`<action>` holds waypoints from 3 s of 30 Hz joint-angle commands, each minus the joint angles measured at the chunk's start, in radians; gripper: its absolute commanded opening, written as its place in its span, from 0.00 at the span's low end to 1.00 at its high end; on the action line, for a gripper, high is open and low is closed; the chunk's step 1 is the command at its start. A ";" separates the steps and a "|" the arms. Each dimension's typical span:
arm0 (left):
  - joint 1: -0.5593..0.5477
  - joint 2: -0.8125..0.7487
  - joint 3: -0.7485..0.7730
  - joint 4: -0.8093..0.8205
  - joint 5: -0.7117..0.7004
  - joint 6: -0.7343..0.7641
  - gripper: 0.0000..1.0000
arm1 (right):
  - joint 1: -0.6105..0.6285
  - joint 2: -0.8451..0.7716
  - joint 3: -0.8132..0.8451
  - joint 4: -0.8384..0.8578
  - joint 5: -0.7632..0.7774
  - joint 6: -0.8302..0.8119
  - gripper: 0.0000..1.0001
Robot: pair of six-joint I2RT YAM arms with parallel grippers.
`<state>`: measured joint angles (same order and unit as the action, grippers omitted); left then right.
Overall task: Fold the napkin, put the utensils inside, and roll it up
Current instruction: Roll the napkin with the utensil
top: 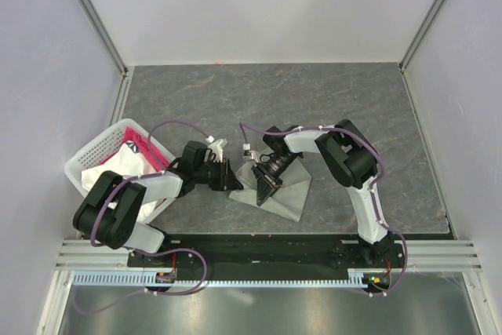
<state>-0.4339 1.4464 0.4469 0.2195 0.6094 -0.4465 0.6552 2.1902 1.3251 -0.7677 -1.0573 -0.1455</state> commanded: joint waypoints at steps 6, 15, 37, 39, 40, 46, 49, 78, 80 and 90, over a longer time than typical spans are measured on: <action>-0.005 0.022 0.059 -0.147 -0.059 0.000 0.02 | -0.003 -0.111 -0.003 0.084 0.262 0.060 0.47; -0.005 0.078 0.170 -0.347 -0.051 -0.032 0.02 | 0.049 -0.505 -0.168 0.286 0.589 0.113 0.74; 0.003 0.229 0.363 -0.574 0.029 0.069 0.02 | 0.659 -0.544 -0.391 0.530 1.554 -0.069 0.82; 0.003 0.236 0.365 -0.578 0.030 0.075 0.02 | 0.659 -0.532 -0.395 0.528 1.595 -0.075 0.82; 0.003 0.235 0.366 -0.582 0.033 0.077 0.02 | 0.659 -0.520 -0.395 0.530 1.612 -0.078 0.82; 0.003 0.246 0.383 -0.585 0.062 0.095 0.02 | 0.641 -0.471 -0.397 0.527 1.597 -0.101 0.71; 0.003 0.253 0.391 -0.585 0.084 0.106 0.02 | 0.614 -0.466 -0.395 0.527 1.521 -0.109 0.55; 0.127 -0.099 0.287 -0.395 -0.229 -0.026 0.76 | 0.285 -0.432 -0.248 0.311 0.660 -0.052 0.25; 0.127 -0.122 0.236 -0.311 -0.171 -0.021 0.76 | 0.265 -0.426 -0.234 0.306 0.576 -0.051 0.25; 0.100 -0.205 0.044 -0.123 -0.013 -0.050 0.76 | 0.118 -0.288 -0.123 0.234 0.238 -0.063 0.25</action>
<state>-0.3206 1.2732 0.5510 -0.0360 0.5320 -0.4549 0.8082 1.8492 1.1301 -0.5003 -0.6174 -0.1974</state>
